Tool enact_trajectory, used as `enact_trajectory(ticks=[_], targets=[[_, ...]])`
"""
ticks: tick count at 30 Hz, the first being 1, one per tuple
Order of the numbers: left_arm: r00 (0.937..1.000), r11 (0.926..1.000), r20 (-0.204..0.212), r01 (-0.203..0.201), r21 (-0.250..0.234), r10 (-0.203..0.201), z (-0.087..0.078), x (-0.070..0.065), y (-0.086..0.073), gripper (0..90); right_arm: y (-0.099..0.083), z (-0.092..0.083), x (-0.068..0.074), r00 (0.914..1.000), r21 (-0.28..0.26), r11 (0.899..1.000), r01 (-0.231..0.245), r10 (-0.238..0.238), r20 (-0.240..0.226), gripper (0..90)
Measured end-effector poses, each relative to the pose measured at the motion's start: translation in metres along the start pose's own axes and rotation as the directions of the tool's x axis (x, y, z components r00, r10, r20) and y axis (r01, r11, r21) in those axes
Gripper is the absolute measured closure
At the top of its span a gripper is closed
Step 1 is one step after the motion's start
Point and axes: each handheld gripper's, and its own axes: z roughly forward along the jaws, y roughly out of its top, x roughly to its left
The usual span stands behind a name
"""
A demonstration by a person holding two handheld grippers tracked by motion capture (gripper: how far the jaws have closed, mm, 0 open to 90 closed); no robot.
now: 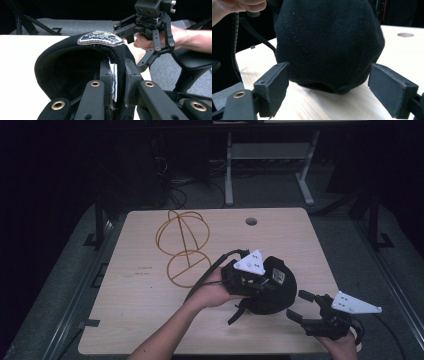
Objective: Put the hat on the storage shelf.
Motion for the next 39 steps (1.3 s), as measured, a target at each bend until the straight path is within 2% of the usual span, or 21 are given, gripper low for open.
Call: enact_trajectory(ticks=[4, 9, 11, 15, 18, 20, 21, 23, 25, 30, 33, 35, 37, 39], targets=[[0.9996, 0.9999, 0.027, 0.005, -0.011, -0.005, -0.002, 0.000, 0.005, 80.3, 0.007, -0.002, 0.004, 0.9994, -0.027, 0.999, 0.032, -0.031, 0.015, 17.9], [0.9976, 0.9991, 0.061, -0.031, -0.028, 0.033, -0.004, -0.007, 0.019, 80.3, 0.017, -0.006, 0.014, 0.9964, -0.069, 0.994, 0.084, -0.083, 0.019, 25.5], [0.9965, 0.9984, 0.071, -0.042, -0.037, 0.045, -0.004, -0.011, 0.026, 80.3, 0.020, -0.007, 0.016, 0.9950, -0.080, 0.992, 0.099, -0.098, 0.019, 31.8], [0.9921, 0.9958, 0.089, -0.086, -0.032, 0.088, -0.004, -0.019, 0.037, 80.5, 0.020, -0.011, 0.015, 0.9953, -0.107, 0.990, 0.095, -0.096, -0.010, 48.8], [0.9886, 0.9941, 0.106, -0.104, -0.032, 0.107, -0.004, -0.024, 0.042, 80.7, 0.020, -0.014, 0.013, 0.9962, -0.128, 0.989, 0.070, -0.076, -0.043, 62.6], [0.9865, 0.9925, 0.110, -0.120, -0.025, 0.122, -0.004, -0.026, 0.044, 80.8, 0.021, -0.014, 0.014, 0.9957, -0.127, 0.989, 0.074, -0.080, -0.047, 69.4], [0.9863, 0.9922, 0.109, -0.122, -0.022, 0.124, -0.004, -0.026, 0.044, 80.7, 0.022, -0.014, 0.015, 0.9948, -0.128, 0.988, 0.085, -0.092, -0.044, 75.6], [0.9878, 0.9925, 0.097, -0.121, -0.018, 0.122, -0.005, -0.025, 0.044, 80.7, 0.024, -0.013, 0.015, 0.9940, -0.124, 0.988, 0.091, -0.097, -0.050, 83.1], [0.9904, 0.9939, 0.084, -0.109, -0.014, 0.110, -0.007, -0.023, 0.042, 80.7, 0.024, -0.012, 0.015, 0.9938, -0.118, 0.989, 0.089, -0.096, -0.056, 85.8], [0.9969, 0.9976, 0.039, -0.069, -0.010, 0.069, -0.016, -0.015, 0.029, 80.5, 0.028, -0.012, 0.013, 0.9945, -0.110, 0.991, 0.075, -0.083, -0.064, 87.7], [0.9992, 0.9993, 0.023, -0.033, -0.014, 0.034, -0.023, -0.009, 0.020, 80.0, 0.034, -0.012, 0.015, 0.9930, -0.110, 0.989, 0.099, -0.105, -0.054, 87.8], [0.9997, 0.9997, 0.010, -0.020, -0.016, 0.021, -0.027, -0.007, 0.017, 78.9, 0.040, -0.009, 0.017, 0.9912, -0.096, 0.989, 0.115, -0.120, -0.055, 88.0], [0.9999, 0.9999, -0.013, -0.008, -0.015, 0.008, -0.029, -0.007, 0.014, 76.2, 0.044, -0.006, 0.017, 0.9920, -0.084, 0.990, 0.110, -0.115, -0.053, 88.0], [0.9984, 1.0000, -0.056, 0.000, 0.003, 0.000, -0.033, -0.006, 0.010, 70.0, 0.047, -0.004, 0.015, 0.9927, -0.072, 0.992, 0.106, -0.110, -0.050, 88.0]])
